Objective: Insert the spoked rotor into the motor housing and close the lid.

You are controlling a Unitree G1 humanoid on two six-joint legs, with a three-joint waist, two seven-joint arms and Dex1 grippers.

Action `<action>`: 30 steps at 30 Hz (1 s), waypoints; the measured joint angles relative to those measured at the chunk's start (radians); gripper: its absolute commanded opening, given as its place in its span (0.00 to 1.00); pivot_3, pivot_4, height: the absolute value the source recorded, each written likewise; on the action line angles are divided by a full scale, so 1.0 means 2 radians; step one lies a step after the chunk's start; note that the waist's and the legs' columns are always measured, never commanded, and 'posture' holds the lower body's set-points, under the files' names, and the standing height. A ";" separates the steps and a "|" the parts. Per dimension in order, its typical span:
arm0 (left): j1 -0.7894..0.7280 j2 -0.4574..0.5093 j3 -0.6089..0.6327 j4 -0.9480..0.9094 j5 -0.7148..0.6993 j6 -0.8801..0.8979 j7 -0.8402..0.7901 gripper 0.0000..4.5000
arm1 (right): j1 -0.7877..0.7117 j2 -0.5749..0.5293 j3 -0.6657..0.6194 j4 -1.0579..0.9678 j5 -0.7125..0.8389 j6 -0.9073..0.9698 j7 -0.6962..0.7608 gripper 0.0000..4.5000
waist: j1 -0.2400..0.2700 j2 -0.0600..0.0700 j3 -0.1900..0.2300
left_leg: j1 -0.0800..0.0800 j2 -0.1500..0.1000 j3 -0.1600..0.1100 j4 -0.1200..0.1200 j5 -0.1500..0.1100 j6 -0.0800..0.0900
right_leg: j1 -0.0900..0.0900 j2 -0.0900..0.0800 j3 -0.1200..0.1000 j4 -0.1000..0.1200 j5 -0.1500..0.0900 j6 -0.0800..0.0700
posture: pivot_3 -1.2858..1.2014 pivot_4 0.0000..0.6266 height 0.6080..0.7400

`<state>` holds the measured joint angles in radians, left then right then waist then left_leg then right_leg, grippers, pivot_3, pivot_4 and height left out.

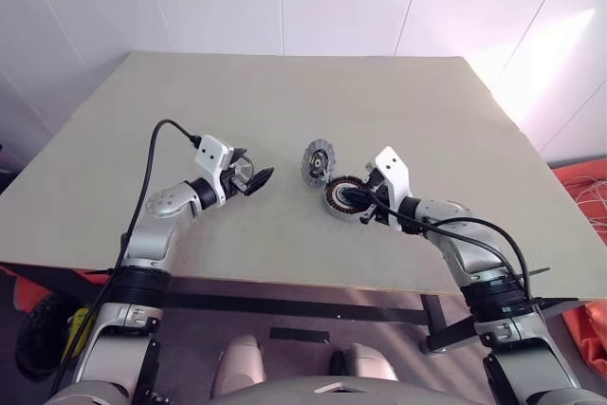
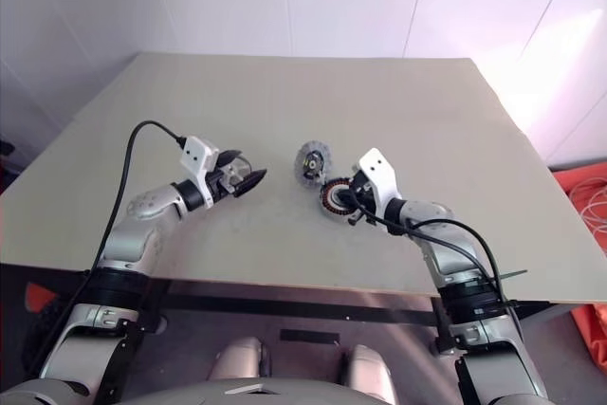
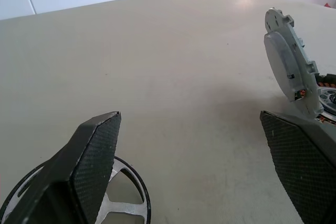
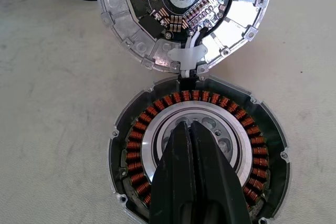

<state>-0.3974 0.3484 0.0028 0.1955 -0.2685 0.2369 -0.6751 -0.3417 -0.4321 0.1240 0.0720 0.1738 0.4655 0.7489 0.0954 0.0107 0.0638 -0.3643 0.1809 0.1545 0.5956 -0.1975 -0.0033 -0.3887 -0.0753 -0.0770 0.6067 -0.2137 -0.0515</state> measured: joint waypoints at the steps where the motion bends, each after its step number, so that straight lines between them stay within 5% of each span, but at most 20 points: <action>1: 0.000 0.000 0.000 0.000 0.000 0.000 0.000 1.00 | 0.000 0.000 0.000 0.000 0.001 0.000 -0.001 0.01 | 0.000 0.000 0.000 | 0.000 0.000 0.000 0.000 0.000 0.000 | 0.000 0.000 0.000 0.000 0.000 0.000 | 0.52 0.00 1.00; 16: 0.016 0.011 0.027 -0.003 -0.013 0.014 0.005 1.00 | -0.041 -0.003 -0.030 0.000 0.013 0.001 -0.011 0.01 | 0.000 0.000 0.000 | -0.001 0.000 0.000 0.000 0.000 0.000 | -0.001 0.000 0.000 0.000 0.002 -0.003 | 0.52 0.00 1.00; 30: 0.047 0.028 0.126 -0.035 -0.082 0.172 0.073 1.00 | -0.037 -0.003 -0.021 0.014 0.004 -0.001 -0.006 0.01 | 0.000 0.000 0.000 | -0.001 0.000 0.000 0.000 0.000 0.000 | -0.001 0.000 0.000 0.000 0.002 -0.003 | 0.52 0.00 1.00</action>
<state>-0.3031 0.4034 0.2553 0.1258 -0.4332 0.5803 -0.5283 -0.4159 -0.4377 0.0829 0.1004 0.1817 0.4627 0.7378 0.0948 0.0107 0.0639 -0.3663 0.1808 0.1544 0.5956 -0.1976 -0.0033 -0.3903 -0.0752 -0.0770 0.6067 -0.2103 -0.0573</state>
